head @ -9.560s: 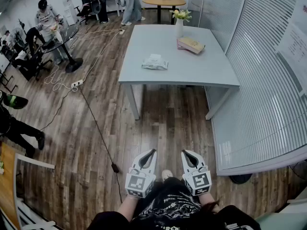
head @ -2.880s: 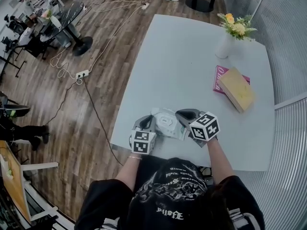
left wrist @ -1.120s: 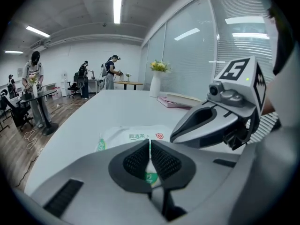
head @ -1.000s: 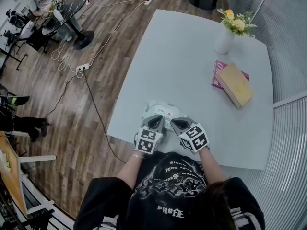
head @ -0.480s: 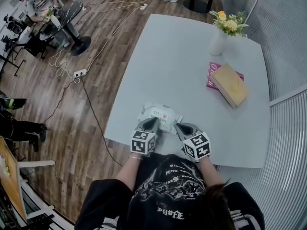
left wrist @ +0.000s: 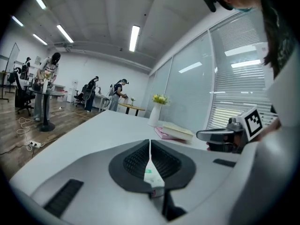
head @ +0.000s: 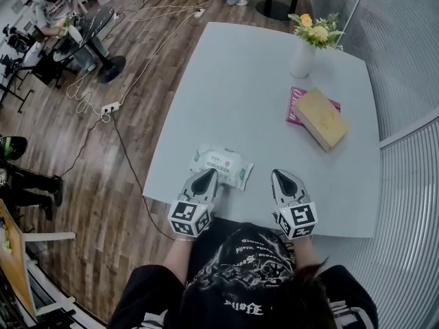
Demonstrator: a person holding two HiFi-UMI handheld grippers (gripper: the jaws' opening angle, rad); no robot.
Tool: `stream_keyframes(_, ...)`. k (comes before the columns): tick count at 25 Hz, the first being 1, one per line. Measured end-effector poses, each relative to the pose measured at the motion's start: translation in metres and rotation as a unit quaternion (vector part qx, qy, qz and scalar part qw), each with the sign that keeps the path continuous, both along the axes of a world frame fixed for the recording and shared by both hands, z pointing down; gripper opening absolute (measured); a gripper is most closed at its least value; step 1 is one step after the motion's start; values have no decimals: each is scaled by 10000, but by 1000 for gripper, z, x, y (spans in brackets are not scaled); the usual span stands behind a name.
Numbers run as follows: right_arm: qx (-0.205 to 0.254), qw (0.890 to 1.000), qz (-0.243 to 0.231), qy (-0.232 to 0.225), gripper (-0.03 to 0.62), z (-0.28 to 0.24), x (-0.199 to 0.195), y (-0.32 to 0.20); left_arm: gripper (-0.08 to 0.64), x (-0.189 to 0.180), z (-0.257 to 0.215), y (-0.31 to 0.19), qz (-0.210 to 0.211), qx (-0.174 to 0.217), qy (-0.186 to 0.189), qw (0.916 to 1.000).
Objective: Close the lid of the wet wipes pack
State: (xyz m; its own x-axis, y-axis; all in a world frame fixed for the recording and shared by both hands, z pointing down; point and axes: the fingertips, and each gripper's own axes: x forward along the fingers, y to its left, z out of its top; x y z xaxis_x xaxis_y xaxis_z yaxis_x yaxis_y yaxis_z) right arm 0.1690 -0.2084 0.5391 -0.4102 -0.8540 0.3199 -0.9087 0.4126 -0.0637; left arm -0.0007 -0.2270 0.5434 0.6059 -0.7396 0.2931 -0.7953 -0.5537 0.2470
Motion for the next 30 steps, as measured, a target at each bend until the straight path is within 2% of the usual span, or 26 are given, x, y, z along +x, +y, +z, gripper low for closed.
stream_keyframes(2, 210, 9995, 156, 161, 0, -11, 9, 4, 12, 4, -15, 8, 19, 221, 30, 9997)
stream_keyframes(6, 435, 9979, 481, 95, 0, -23, 25, 5, 12, 7, -32, 13, 40, 499, 189, 9986)
stream_keyframes(10, 476, 9967, 645, 152, -2, -28, 32, 8, 12, 5, -36, 15, 65, 626, 8, 9980)
stream_keyframes(23, 482, 9967, 481, 445, -2, -26, 17, 1, 12, 6, -38, 12, 161, 739, -244, 9968)
stream_keyframes(30, 502, 9967, 476, 421, -2, -26, 16, -1, 12, 6, -40, 8, 187, 765, -308, 9964)
